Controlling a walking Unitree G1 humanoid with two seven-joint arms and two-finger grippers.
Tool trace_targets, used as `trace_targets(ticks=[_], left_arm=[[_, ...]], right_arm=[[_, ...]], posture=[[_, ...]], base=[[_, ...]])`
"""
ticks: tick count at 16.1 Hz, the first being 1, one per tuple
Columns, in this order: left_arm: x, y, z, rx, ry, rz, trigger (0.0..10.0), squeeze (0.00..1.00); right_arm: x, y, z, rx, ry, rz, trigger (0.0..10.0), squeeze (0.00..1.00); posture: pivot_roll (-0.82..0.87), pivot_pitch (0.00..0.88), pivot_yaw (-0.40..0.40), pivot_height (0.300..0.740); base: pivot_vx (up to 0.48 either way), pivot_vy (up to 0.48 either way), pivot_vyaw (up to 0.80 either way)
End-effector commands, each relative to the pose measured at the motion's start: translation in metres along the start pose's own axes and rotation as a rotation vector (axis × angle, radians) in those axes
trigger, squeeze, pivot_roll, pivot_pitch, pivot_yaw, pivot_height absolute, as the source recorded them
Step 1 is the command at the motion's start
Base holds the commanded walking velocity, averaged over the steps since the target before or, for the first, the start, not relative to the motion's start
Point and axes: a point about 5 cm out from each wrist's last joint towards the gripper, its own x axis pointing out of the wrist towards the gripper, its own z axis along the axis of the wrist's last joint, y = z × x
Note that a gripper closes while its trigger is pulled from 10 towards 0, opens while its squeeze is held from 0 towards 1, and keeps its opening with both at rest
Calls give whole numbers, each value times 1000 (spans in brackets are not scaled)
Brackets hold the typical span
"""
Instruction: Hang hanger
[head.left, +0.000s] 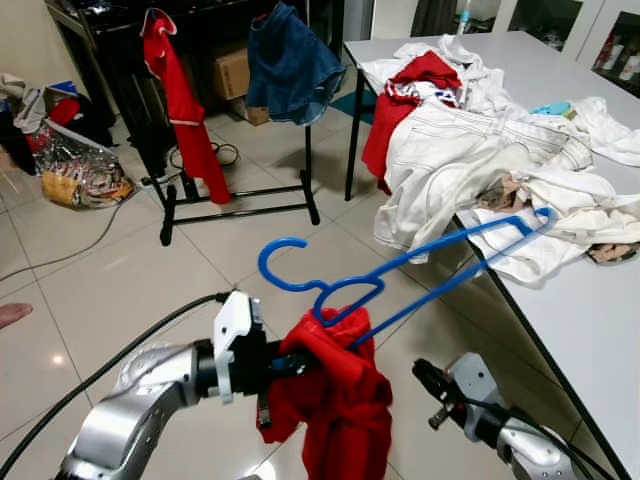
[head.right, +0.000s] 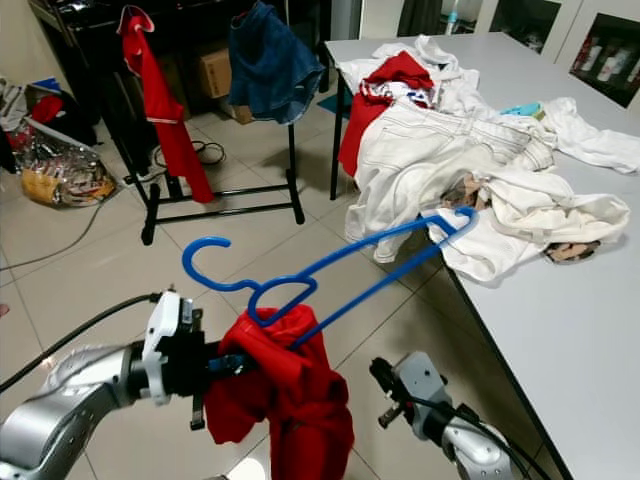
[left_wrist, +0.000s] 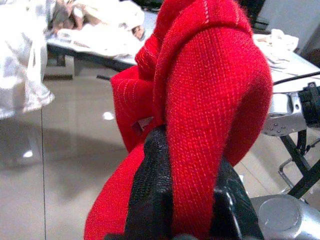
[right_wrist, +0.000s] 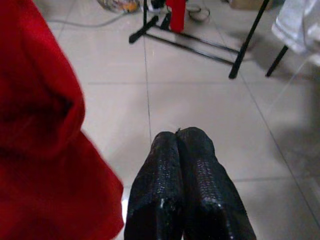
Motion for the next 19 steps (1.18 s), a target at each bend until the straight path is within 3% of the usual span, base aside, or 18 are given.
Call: trace_targets(ticks=[1, 4, 6, 9, 11, 13, 14, 15, 19], left_arm=[[-8, -1, -1, -15, 4, 26, 10000, 0], [-14, -5, -17, -73, 58, 28, 10000, 0], [-13, -4, -36, -151, 74, 92, 10000, 0], [-13, -3, -46, -199, 76, 121, 10000, 0], [-14, -2, -54, -225, 92, 130, 10000, 0], [-13, -2, -57, -226, 98, 128, 10000, 0], [-10, -2, -58, -220, 107, 114, 10000, 0], [-8, -2, -60, -213, 117, 107, 10000, 0], [-1, -1, -61, -156, 148, 68, 10000, 0]], right_arm=[[-4, -4, -4, -13, 17, -33, 10000, 0], [-7, -13, -3, -47, 8, -136, 10000, 0], [-5, -16, 0, 4, -31, -193, 10000, 0], [0, 5, -5, 43, -25, -27, 10000, 0], [-2, 28, -20, -94, 87, 166, 10000, 0], [-5, 37, -28, -227, 167, 265, 10000, 0], [-7, 43, -33, -313, 214, 377, 10000, 757], [-6, 45, -32, -338, 226, 430, 10000, 1000], [15, 49, -21, -399, 230, 509, 10000, 984]], posture=[[-112, 0, 22, 740], [-110, 0, 23, 740], [-117, 0, 29, 740], [-118, 0, 30, 740], [-119, 0, 31, 740], [-118, 0, 30, 740], [-118, 0, 30, 740], [-118, 0, 32, 740], [-120, 0, 33, 740]], base=[[0, 0, 0], [0, 0, 0], [0, 0, 0], [0, 0, 0], [0, 0, 0], [0, 0, 0], [0, 0, 0], [0, 0, 0], [0, 0, 0]])
